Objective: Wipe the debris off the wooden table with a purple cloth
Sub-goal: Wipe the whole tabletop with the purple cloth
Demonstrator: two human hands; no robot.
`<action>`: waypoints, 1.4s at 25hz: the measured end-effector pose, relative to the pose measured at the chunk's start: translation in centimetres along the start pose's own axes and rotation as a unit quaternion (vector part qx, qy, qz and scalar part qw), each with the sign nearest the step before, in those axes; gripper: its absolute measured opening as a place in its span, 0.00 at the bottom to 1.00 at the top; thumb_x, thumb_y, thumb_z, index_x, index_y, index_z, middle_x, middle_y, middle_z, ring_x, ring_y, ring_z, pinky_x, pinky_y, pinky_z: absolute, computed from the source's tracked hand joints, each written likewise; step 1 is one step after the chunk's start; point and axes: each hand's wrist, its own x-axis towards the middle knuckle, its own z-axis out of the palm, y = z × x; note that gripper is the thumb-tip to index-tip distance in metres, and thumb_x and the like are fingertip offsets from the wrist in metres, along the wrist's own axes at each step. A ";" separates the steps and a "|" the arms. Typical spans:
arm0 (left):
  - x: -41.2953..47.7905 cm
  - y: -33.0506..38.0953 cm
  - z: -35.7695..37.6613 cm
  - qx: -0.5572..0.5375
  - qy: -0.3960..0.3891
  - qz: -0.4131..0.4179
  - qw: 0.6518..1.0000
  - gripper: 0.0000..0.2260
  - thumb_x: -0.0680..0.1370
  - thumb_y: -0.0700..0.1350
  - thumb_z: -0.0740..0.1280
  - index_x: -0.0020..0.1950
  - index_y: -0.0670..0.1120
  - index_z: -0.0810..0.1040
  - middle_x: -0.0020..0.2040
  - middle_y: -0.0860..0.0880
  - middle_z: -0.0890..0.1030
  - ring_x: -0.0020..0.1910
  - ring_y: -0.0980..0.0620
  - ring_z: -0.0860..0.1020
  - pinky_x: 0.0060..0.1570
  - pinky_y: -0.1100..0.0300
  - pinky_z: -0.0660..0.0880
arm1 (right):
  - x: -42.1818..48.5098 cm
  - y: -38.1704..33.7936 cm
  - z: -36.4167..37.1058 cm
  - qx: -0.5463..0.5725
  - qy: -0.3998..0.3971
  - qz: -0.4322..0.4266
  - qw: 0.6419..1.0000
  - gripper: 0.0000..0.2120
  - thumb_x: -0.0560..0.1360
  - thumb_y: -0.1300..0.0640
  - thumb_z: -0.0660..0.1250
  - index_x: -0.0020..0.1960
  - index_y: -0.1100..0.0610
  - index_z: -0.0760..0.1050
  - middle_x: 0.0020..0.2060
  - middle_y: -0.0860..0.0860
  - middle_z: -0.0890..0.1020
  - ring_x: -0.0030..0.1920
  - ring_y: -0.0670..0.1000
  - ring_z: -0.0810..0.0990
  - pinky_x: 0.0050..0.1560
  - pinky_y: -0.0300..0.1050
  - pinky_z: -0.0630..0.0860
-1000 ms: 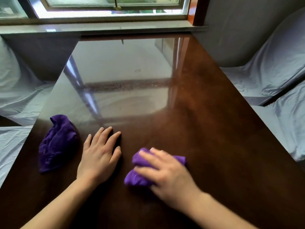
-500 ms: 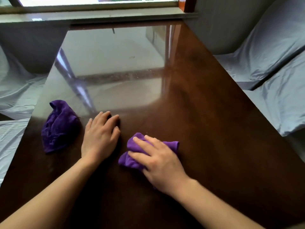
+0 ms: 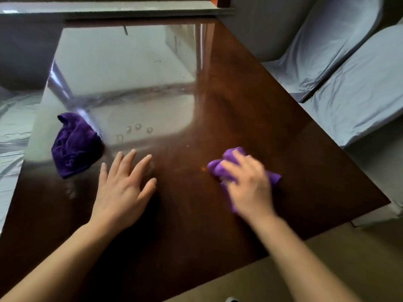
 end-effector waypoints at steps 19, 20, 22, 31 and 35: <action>-4.1 2.6 2.1 0.096 -0.017 -0.122 0.988 0.31 0.71 0.73 0.41 0.74 0.70 0.45 0.80 0.48 0.51 0.78 0.46 0.42 0.73 0.37 0.41 | 0.9 1.0 1.1 -0.063 -0.060 -0.148 0.985 0.21 0.76 0.52 0.65 0.68 0.54 0.75 0.73 0.59 0.71 0.71 0.66 0.69 0.73 0.59 0.63; -4.1 2.6 2.1 0.091 -0.009 -0.131 0.987 0.32 0.70 0.73 0.42 0.74 0.69 0.47 0.79 0.48 0.52 0.78 0.46 0.43 0.73 0.36 0.42 | -0.5 -0.4 1.8 -0.057 -0.096 -0.233 0.966 0.22 0.74 0.52 0.65 0.68 0.53 0.75 0.72 0.58 0.72 0.70 0.66 0.70 0.72 0.60 0.66; -4.1 2.4 2.1 0.077 0.013 -0.152 0.985 0.33 0.70 0.73 0.43 0.75 0.67 0.51 0.79 0.47 0.55 0.78 0.46 0.45 0.73 0.36 0.44 | 1.1 -0.1 2.0 -0.029 -0.114 -0.323 0.939 0.24 0.72 0.53 0.66 0.68 0.51 0.75 0.72 0.56 0.73 0.69 0.64 0.72 0.70 0.59 0.69; -3.8 1.9 3.0 0.077 0.032 -0.153 0.985 0.33 0.72 0.71 0.48 0.74 0.61 0.59 0.77 0.45 0.60 0.78 0.43 0.50 0.73 0.34 0.47 | 14.9 -3.1 5.7 -0.049 -0.036 -0.076 0.995 0.18 0.79 0.48 0.62 0.67 0.49 0.74 0.73 0.53 0.69 0.70 0.60 0.67 0.72 0.48 0.62; -4.0 2.0 2.7 0.081 0.026 -0.149 0.985 0.33 0.72 0.71 0.48 0.75 0.60 0.60 0.77 0.43 0.61 0.77 0.42 0.51 0.72 0.33 0.49 | 5.1 -7.1 5.9 0.008 -0.121 -0.275 0.954 0.21 0.76 0.52 0.63 0.69 0.48 0.74 0.75 0.54 0.69 0.71 0.63 0.68 0.73 0.54 0.63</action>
